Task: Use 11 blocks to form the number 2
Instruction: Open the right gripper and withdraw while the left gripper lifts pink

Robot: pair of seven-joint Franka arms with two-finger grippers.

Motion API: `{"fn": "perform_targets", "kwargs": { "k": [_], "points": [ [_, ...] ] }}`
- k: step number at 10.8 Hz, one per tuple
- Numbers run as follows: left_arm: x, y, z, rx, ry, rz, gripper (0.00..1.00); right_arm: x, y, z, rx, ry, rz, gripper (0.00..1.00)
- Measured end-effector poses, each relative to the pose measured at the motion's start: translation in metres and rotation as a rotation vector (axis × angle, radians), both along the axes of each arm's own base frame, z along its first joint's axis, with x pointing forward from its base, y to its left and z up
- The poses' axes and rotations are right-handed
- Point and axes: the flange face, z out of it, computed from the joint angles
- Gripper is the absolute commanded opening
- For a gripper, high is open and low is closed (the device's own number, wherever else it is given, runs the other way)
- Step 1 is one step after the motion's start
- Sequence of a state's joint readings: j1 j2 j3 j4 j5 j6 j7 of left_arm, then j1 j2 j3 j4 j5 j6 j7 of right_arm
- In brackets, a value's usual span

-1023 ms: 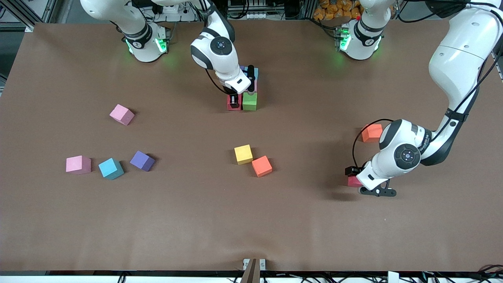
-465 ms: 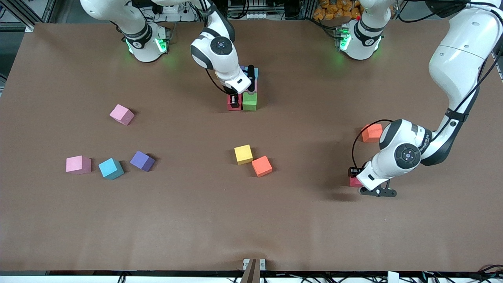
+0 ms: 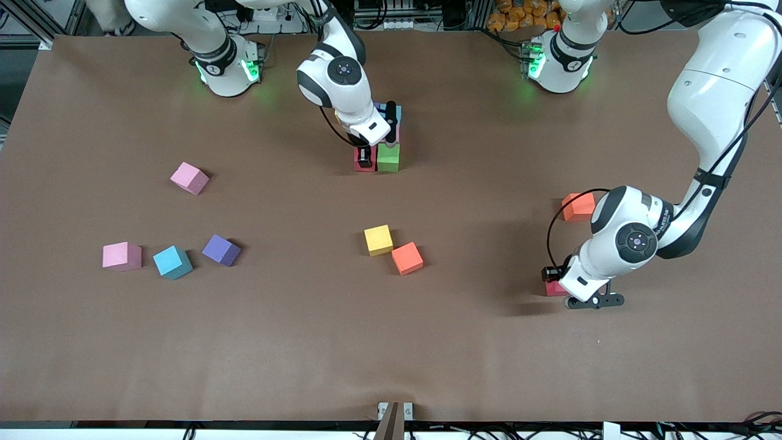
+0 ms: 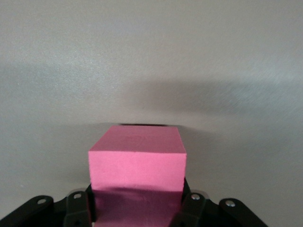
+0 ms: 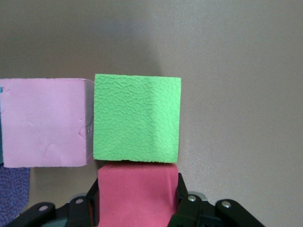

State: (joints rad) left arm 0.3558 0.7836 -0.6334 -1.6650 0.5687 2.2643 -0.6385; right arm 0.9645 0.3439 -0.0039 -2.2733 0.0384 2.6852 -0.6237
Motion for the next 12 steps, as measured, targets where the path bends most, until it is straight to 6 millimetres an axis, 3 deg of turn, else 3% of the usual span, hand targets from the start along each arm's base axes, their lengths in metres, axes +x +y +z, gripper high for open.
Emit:
{"fn": "perform_targets", "kwargs": {
  "k": [7,12],
  "points": [
    [-0.005,-0.055,0.016,-0.011,-0.028,0.273,0.0,0.002,0.003,0.006,0.01,-0.006,-0.007,1.0],
    [-0.025,-0.104,0.015,0.023,0.003,0.424,0.0,0.005,-0.003,0.054,0.016,-0.007,-0.017,1.0]
  ]
}}
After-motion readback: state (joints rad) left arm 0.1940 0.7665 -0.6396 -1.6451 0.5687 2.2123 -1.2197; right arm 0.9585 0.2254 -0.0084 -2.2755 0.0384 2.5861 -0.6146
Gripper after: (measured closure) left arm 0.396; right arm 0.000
